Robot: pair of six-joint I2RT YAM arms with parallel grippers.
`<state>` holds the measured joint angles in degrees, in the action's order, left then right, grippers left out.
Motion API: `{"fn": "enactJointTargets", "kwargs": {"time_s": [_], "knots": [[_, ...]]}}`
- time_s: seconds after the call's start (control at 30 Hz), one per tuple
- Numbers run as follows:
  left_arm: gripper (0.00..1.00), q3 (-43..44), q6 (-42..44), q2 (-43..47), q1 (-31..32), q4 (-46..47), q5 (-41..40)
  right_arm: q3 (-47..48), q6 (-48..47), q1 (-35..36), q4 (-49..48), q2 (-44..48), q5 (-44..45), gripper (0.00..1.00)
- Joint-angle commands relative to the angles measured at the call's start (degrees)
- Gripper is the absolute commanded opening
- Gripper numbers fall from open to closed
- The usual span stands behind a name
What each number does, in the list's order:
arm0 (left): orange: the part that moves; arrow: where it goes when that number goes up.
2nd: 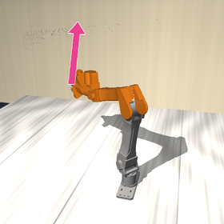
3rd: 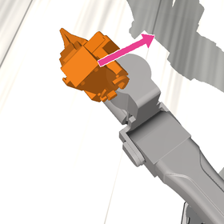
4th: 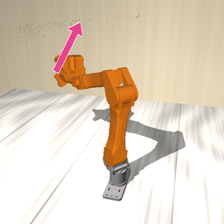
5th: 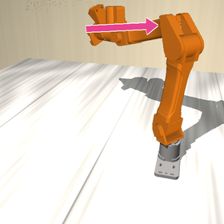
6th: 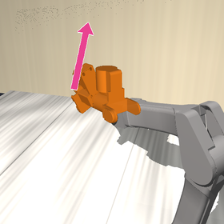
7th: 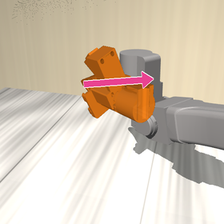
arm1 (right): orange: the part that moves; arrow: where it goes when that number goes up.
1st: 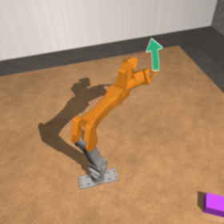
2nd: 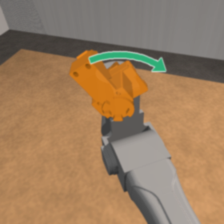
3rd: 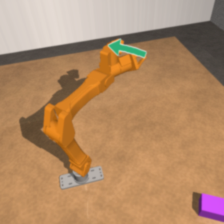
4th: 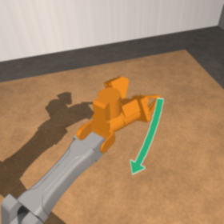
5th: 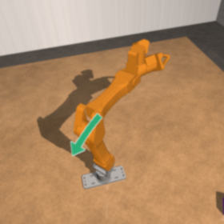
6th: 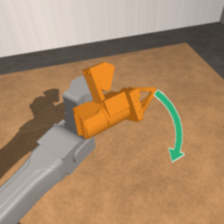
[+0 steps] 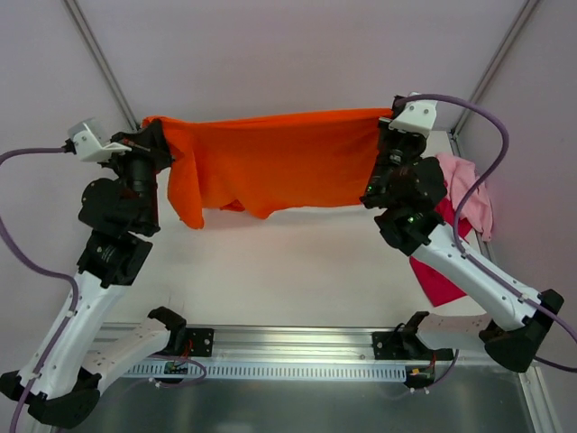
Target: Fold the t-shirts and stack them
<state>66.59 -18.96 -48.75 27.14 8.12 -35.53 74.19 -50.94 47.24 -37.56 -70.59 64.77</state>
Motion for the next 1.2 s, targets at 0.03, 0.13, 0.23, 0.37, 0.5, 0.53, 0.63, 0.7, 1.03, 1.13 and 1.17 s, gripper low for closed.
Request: {"fn": "enactJointTargets", "kwargs": {"time_s": [0.03, 0.13, 0.23, 0.37, 0.5, 0.53, 0.63, 0.7, 1.03, 1.13, 1.17], "knots": [[0.0, 2.5, 1.9, 4.9, 0.1, -6.0, -1.3, -0.5, -9.3, 3.2, -5.7, 4.7, 4.7, 0.01], [0.0, 3.5, 1.8, 8.4, 0.1, -7.8, -0.2, -1.0, -8.7, 4.8, -0.9, 8.3, 4.8, 0.01], [0.0, 4.9, 2.5, 10.4, 0.2, -10.3, 1.4, -3.1, -2.6, 5.1, 4.9, 14.4, 3.4, 0.01], [0.0, 6.6, 3.1, 11.6, 0.1, -11.8, 2.9, -3.5, -2.8, 5.1, 4.3, 18.1, 4.4, 0.01], [0.0, 5.7, 3.4, 13.4, 0.1, -10.0, 4.2, -4.4, -6.4, 5.1, -0.2, 19.4, 4.9, 0.01], [0.0, 5.8, 3.2, 13.9, 0.2, -10.2, 4.4, -4.2, -6.0, 5.1, 0.2, 19.8, 4.9, 0.01], [0.0, 6.4, 3.5, 14.4, 0.1, -10.4, 5.6, -3.4, -1.6, 5.1, 8.4, 21.1, 3.6, 0.01], [0.0, 6.5, 3.8, 15.1, 0.1, -10.2, 7.4, -3.1, 0.7, 5.1, 11.2, 22.2, 2.6, 0.01], [0.0, 7.3, 2.4, 18.7, 0.2, -10.0, 13.0, -5.6, 7.8, 5.1, 18.1, 29.5, -1.7, 0.01], [0.0, 8.1, 1.4, 20.0, 0.1, -12.5, 12.4, -3.6, 11.5, 5.1, 27.1, 30.4, -1.7, 0.01], [0.0, 8.3, 0.8, 21.0, 0.2, -15.0, 12.1, -2.7, 13.0, 5.1, 30.0, 31.0, -2.6, 0.01]]}}
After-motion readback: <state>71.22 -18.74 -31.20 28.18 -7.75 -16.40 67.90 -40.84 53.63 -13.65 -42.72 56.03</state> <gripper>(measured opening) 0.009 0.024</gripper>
